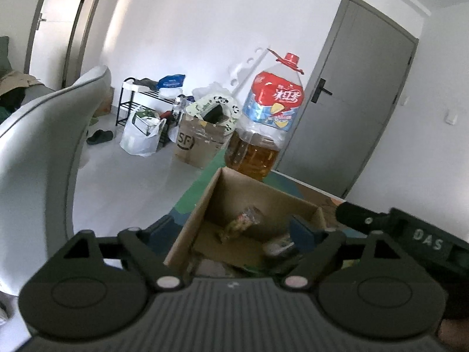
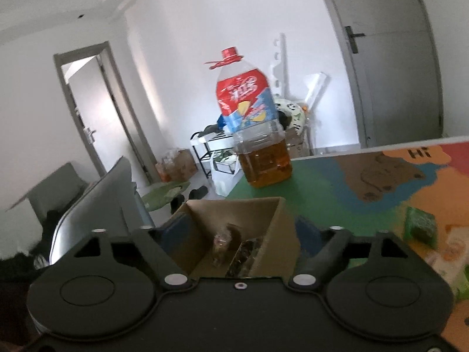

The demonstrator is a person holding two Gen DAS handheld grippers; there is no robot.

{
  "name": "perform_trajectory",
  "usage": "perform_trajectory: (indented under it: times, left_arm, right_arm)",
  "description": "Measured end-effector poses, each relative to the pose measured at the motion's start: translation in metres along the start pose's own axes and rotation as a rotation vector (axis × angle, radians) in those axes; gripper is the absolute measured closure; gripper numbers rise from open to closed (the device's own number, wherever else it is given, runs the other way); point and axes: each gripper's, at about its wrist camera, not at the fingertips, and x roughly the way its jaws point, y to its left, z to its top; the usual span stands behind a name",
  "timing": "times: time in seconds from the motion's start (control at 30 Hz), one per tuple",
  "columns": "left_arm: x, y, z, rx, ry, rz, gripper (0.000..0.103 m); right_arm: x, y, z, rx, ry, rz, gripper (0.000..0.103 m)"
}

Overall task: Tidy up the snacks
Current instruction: 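Carry both snacks over the box and release them inside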

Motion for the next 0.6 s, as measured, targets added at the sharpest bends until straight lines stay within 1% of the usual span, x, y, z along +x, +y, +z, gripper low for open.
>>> perform_trajectory:
  times: [0.07,0.17,0.3,0.4,0.6]
  left_arm:
    - [-0.003,-0.003,-0.002,-0.003,0.017,0.003,0.015]
    - [-0.01,-0.008,-0.005,0.003,0.046,0.014,0.013]
    - [-0.024,-0.019,-0.005,0.03,0.05,0.008,0.008]
    - [-0.028,-0.025,-0.006,0.04,0.059,0.005,0.008]
    - [-0.034,-0.036,-0.011,0.053,0.073,-0.01,0.007]
  right_arm:
    - [-0.007,-0.004,0.001,0.008,-0.003,-0.007,0.007]
    - [-0.018,-0.01,0.003,0.021,-0.008,-0.036,0.002]
    - [-0.033,-0.016,0.006,0.018,0.0,-0.061,0.0]
    - [-0.042,-0.02,0.007,0.018,0.011,-0.071,0.0]
    - [-0.063,-0.03,0.006,0.014,0.007,-0.105,0.0]
